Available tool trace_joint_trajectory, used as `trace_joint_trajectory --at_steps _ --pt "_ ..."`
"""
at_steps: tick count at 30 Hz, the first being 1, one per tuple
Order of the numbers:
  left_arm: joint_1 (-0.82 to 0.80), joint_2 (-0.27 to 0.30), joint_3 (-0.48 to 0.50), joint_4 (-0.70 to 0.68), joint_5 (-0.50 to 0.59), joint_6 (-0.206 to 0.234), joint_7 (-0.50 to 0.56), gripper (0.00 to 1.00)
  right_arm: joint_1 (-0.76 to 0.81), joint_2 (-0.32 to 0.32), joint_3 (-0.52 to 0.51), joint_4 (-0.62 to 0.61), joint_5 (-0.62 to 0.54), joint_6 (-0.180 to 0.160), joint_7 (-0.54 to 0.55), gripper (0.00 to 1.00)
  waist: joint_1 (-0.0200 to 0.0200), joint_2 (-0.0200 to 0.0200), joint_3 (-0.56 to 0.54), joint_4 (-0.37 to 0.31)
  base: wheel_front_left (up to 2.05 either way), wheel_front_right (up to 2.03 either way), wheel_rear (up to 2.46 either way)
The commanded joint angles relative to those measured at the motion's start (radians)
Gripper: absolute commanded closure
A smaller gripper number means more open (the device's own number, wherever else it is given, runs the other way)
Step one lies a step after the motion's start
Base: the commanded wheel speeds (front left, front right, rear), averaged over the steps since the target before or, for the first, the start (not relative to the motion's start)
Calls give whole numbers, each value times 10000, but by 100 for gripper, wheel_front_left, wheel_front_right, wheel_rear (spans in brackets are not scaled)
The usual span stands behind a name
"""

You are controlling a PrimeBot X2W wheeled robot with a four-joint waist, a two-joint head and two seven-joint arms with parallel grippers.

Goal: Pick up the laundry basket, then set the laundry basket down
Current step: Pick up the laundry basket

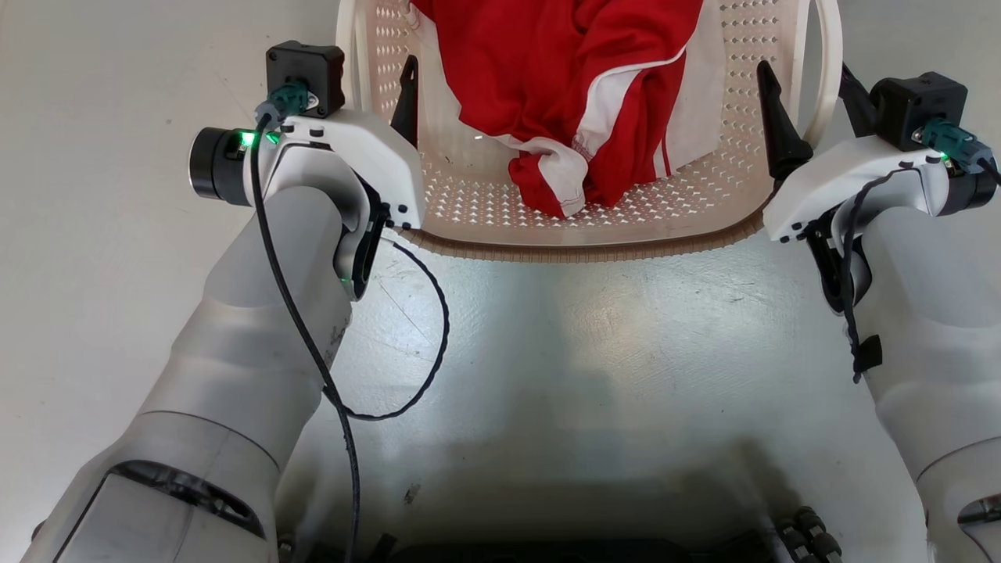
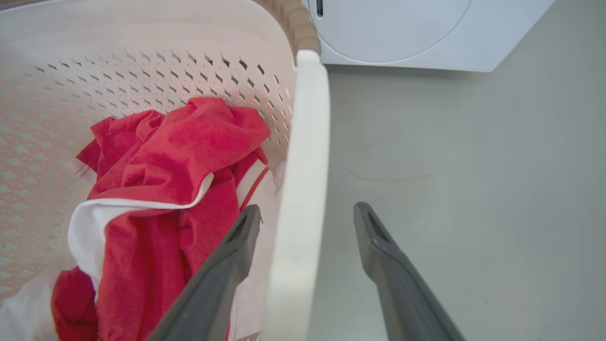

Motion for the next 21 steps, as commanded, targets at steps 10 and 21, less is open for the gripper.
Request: trace_joint_trajectory --at_steps 10,21 --pt "-87 219 -487 297 -202 90 -47 100 37 251 461 426 215 60 -107 100 0 0 -76 11 0 0 0" --pt "328 219 -930 833 -491 151 -49 100 156 574 958 1633 423 60 -107 100 0 0 -863 -170 0 0 0"
